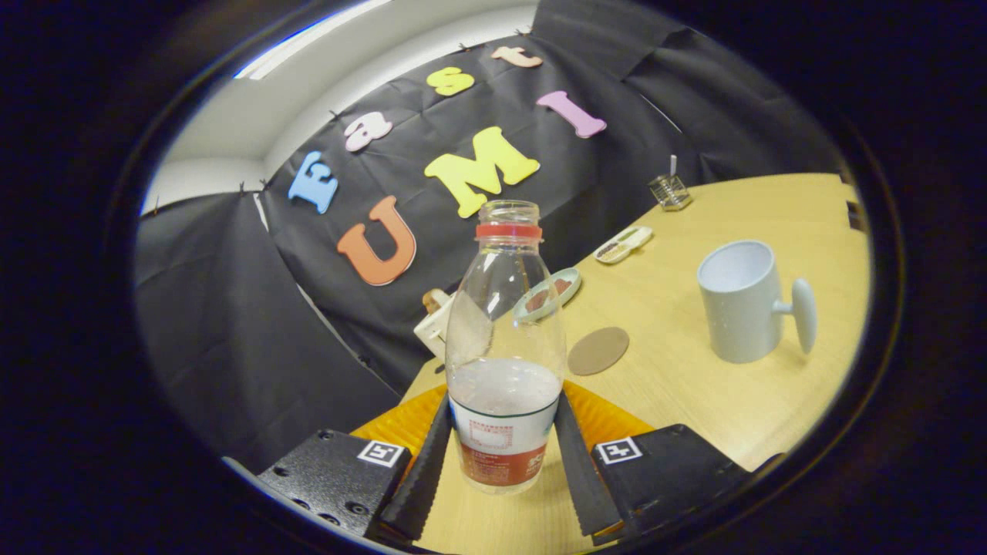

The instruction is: Take the bottle from table, then pour the juice into the cup, finally place the bottle on the coaster

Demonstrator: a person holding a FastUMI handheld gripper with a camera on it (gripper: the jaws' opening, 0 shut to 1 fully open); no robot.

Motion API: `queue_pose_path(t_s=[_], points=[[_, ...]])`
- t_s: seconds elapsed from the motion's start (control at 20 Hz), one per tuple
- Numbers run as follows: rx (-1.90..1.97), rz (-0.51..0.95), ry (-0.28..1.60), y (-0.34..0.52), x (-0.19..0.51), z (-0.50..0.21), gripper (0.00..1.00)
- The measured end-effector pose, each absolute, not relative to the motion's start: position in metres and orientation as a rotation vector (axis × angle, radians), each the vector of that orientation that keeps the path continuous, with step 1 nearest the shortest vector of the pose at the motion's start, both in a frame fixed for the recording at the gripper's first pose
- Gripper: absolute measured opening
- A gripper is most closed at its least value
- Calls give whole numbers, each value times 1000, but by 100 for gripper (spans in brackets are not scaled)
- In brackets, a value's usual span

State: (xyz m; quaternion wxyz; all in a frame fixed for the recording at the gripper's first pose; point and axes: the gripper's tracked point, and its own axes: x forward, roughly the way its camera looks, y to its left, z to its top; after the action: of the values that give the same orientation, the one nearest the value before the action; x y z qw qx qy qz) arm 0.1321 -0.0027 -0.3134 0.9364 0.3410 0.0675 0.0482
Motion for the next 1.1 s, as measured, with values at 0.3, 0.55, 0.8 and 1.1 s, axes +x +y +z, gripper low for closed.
queue_pose_path(t_s=[0.3,0.55,0.8,1.1], points=[[1000,137,194,-2,139,-324,75],[1173,134,183,-19,140,-312,75],[1292,105,187,-39,149,-307,75],[1429,65,221,-57,147,-314,75]])
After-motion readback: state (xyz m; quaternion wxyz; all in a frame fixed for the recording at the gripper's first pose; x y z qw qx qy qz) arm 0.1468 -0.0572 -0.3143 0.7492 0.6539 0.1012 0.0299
